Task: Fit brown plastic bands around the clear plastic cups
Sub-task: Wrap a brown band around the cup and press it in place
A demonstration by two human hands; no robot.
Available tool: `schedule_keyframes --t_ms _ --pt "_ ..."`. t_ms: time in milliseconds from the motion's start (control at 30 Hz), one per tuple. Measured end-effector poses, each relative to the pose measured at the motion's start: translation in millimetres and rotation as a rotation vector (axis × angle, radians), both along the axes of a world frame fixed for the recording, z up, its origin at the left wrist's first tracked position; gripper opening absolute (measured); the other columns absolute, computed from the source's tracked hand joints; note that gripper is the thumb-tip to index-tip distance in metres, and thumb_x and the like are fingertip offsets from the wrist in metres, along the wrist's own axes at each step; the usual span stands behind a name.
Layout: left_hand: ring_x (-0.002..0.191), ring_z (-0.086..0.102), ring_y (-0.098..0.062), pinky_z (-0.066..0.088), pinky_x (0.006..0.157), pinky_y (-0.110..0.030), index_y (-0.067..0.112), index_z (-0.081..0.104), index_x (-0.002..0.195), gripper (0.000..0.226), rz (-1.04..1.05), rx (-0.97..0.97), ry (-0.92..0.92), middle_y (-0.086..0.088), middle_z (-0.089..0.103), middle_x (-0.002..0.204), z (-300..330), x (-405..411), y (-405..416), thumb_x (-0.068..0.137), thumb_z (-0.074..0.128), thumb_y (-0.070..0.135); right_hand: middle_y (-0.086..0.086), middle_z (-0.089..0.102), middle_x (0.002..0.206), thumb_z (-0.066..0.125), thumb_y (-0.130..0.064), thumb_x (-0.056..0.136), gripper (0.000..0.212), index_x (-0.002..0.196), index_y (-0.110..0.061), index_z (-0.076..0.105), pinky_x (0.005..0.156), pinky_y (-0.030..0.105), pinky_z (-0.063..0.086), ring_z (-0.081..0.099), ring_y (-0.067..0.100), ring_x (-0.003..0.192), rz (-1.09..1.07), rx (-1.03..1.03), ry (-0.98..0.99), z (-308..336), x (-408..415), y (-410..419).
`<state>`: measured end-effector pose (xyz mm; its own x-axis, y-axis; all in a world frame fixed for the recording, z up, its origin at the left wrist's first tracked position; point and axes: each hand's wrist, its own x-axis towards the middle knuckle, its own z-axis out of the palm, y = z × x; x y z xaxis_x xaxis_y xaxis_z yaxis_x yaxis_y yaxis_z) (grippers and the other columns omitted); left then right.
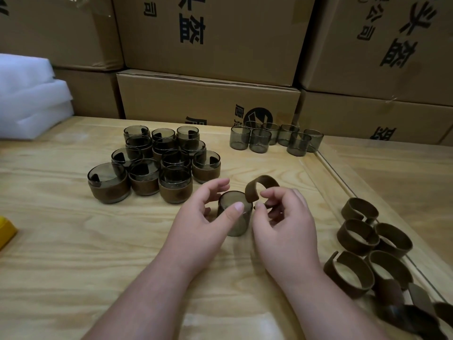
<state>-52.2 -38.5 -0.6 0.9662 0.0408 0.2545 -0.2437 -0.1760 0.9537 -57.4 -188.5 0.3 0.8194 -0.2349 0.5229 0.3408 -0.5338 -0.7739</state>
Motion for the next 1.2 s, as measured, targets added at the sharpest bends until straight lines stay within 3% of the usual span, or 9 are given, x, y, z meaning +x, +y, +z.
schedule_keyframes --t_ms 233,400,533,667,767,833,967,1067,1200 --pt "0.126 0.056 0.007 0.04 0.108 -0.027 0.041 0.063 0.132 0.061 -0.068 0.039 -0.085 0.029 0.066 0.129 4 -6 3 0.073 0.075 0.053 -0.012 0.057 0.09 0.065 -0.01 0.081 0.018 0.096 -0.019 0.066 0.076 0.016 0.045 0.056 0.009 0.088 0.169 -0.154 -0.174 1 -6 6" --pt "0.116 0.061 0.01 0.043 0.089 -0.002 0.037 0.066 0.128 0.057 -0.026 -0.01 -0.103 0.029 0.07 0.12 1 -3 5 0.074 0.082 0.035 -0.006 0.056 0.1 0.067 -0.006 0.08 0.022 0.099 -0.016 0.068 0.08 0.013 0.044 0.056 0.007 0.092 0.202 -0.141 -0.218 0 -7 5" --pt "0.114 0.063 0.006 0.044 0.089 -0.006 0.036 0.069 0.125 0.06 0.037 -0.055 -0.084 0.021 0.074 0.115 1 -1 5 0.069 0.09 0.041 -0.012 0.054 0.12 0.072 -0.022 0.082 0.036 0.115 -0.032 0.062 0.087 0.011 0.046 0.058 0.007 0.107 0.157 -0.046 -0.1 2 -7 6" --pt "0.114 0.067 -0.006 0.052 0.096 -0.029 0.032 0.069 0.119 0.057 0.026 -0.131 -0.033 0.013 0.076 0.114 1 0 5 0.067 0.088 0.044 -0.026 0.068 0.11 0.08 -0.022 0.085 0.04 0.106 -0.05 0.059 0.091 0.019 0.051 0.063 0.0 0.11 0.182 0.045 0.015 3 -6 4" --pt "0.113 0.068 -0.001 0.053 0.085 -0.016 0.031 0.068 0.123 0.062 -0.031 -0.152 0.006 0.014 0.076 0.115 0 1 7 0.065 0.086 0.042 -0.031 0.068 0.11 0.081 -0.027 0.084 0.038 0.102 -0.053 0.06 0.092 0.022 0.052 0.064 0.0 0.11 0.187 0.061 0.015 3 -6 4" --pt "0.114 0.066 0.003 0.049 0.091 -0.017 0.032 0.067 0.125 0.062 -0.043 -0.131 0.026 0.017 0.076 0.116 0 2 8 0.066 0.086 0.042 -0.032 0.067 0.11 0.078 -0.035 0.081 0.035 0.101 -0.057 0.06 0.092 0.021 0.053 0.064 0.0 0.11 0.183 0.065 0.005 5 -7 5" --pt "0.117 0.068 -0.006 0.049 0.107 -0.039 0.029 0.069 0.123 0.062 -0.032 -0.164 0.041 0.01 0.077 0.115 -2 4 9 0.064 0.089 0.04 -0.04 0.064 0.11 0.074 -0.038 0.077 0.046 0.1 -0.073 0.055 0.089 0.015 0.051 0.064 -0.005 0.11 0.172 0.04 -0.01 8 -7 8" --pt "0.111 0.072 -0.01 0.058 0.094 -0.03 0.024 0.07 0.124 0.055 -0.042 -0.227 0.053 0.005 0.079 0.111 -4 5 7 0.072 0.088 0.021 -0.034 0.068 0.108 0.075 -0.038 0.075 0.046 0.101 -0.071 0.056 0.089 0.02 0.053 0.067 -0.003 0.108 0.171 0.079 0.005 4 -5 8" --pt "0.102 0.074 -0.006 0.056 0.078 -0.014 0.026 0.072 0.12 0.047 -0.038 -0.191 0.05 0.008 0.08 0.102 -5 5 8 0.085 0.077 -0.004 -0.024 0.072 0.105 0.074 -0.039 0.072 0.032 0.102 -0.046 0.066 0.085 0.023 0.058 0.069 0.001 0.104 0.163 0.117 0.033 -2 -3 6"
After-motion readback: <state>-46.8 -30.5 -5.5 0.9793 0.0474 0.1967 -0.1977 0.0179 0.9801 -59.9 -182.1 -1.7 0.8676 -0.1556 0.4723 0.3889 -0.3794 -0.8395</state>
